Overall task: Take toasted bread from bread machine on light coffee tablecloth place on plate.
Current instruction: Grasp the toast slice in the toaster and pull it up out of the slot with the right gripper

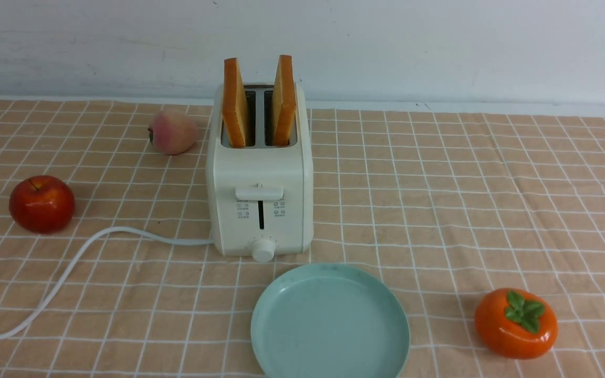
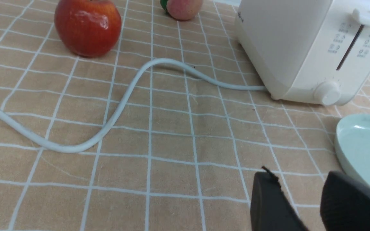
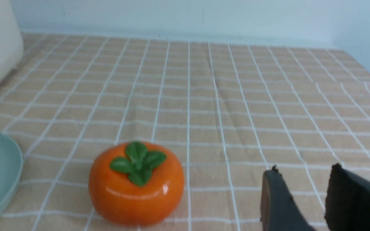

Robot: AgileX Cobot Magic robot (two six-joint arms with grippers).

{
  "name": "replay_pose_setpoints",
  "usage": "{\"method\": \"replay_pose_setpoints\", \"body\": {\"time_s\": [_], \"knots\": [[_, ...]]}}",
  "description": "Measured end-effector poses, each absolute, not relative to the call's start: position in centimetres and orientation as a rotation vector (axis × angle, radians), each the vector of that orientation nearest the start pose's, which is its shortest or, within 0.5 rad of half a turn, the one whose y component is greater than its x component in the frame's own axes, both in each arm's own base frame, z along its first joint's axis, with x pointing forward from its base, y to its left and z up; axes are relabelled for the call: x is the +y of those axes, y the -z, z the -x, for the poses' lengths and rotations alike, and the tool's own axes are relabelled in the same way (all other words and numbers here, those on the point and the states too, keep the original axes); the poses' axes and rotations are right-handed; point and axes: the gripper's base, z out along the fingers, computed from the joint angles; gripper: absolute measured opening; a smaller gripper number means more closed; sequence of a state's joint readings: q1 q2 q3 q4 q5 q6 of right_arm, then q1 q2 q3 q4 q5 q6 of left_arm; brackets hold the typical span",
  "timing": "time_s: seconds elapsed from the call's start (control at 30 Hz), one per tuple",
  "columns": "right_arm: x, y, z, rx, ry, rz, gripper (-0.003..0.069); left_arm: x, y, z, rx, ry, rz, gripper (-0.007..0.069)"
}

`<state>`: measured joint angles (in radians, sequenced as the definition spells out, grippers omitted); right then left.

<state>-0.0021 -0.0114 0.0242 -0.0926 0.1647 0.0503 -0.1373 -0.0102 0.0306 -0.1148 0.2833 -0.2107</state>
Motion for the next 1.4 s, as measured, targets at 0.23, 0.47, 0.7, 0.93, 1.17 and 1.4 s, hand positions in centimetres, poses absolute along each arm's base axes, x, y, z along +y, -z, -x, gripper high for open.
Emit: {"method": "replay_pose_setpoints", "body": {"time_s": [0.23,0.47,0.7,0.93,1.17,1.4], "knots": [[0.0,-20.9,-5.6,1.454,0.001,0.002,0.024,-0.9,-19.0,-5.6,1.654,0.371,0.148,0.0239],[0.1,-21.9,-5.4,1.349,-0.028,-0.012,0.024,-0.9,-19.1,-5.6,1.642,0.379,0.154,0.0239],[0.0,-22.8,-5.2,1.239,-0.253,-0.189,0.024,-0.7,-20.6,-5.6,1.441,0.696,0.455,0.0239],[-0.2,-24.3,-4.8,1.168,-0.391,-0.292,0.024,0.4,-22.7,-5.3,1.159,0.792,0.564,0.0239],[-0.1,-33.3,-4.0,1.097,-0.421,-0.284,0.024,0.4,-29.1,-3.5,1.039,0.79,0.449,0.0239],[0.1,-43.4,-7.2,1.324,-0.366,-0.281,0.024,-0.7,-37.2,-5.1,1.21,0.741,0.356,0.0239]]}}
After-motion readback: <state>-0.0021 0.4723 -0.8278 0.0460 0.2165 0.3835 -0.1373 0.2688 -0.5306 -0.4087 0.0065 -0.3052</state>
